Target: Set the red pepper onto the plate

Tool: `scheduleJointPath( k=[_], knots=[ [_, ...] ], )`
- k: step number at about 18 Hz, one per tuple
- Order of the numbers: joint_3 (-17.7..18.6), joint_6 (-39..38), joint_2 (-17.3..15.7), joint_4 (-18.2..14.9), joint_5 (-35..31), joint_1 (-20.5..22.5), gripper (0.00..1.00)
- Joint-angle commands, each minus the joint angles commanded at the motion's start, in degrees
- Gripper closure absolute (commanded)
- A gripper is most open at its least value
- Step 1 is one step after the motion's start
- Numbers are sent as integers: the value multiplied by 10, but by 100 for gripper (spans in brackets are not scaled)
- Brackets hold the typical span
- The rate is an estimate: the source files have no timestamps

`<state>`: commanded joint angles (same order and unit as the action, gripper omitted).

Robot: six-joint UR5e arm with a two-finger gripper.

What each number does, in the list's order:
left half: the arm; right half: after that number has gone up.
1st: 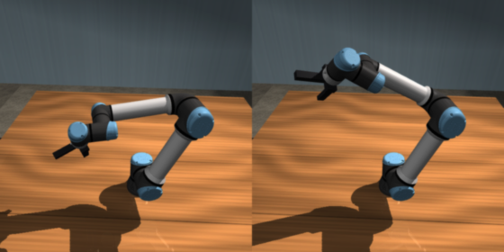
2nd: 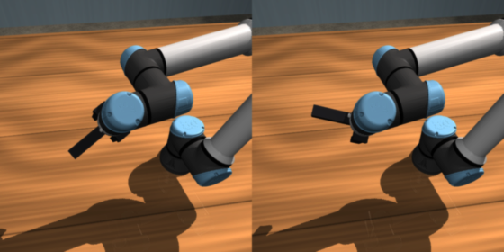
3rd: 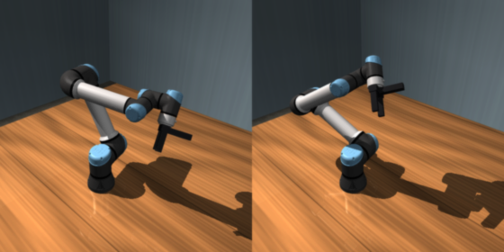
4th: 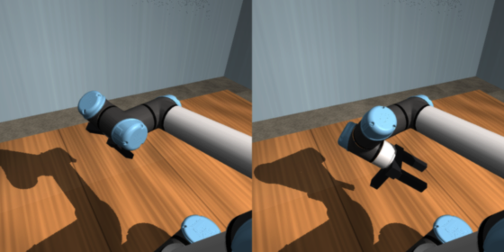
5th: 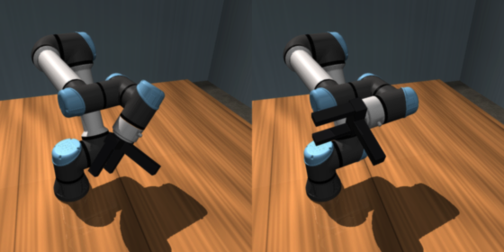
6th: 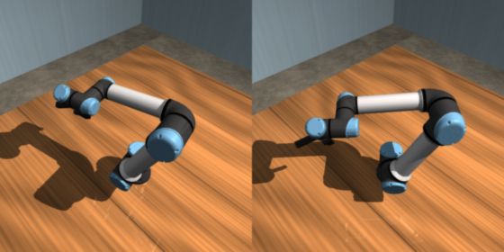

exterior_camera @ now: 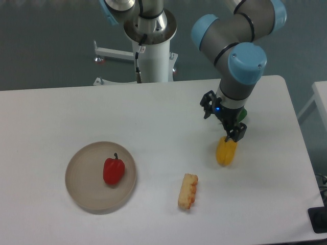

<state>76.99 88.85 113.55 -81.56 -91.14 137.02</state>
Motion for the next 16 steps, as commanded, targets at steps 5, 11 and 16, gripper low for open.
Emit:
scheduleJointPath(
  k=[5, 11, 16],
  knots=[
    [-2, 9, 3, 4, 5, 3, 0],
    [-4, 9, 6, 5, 11, 4, 0],
    [-4, 9, 8, 6, 11, 4, 0]
  ],
)
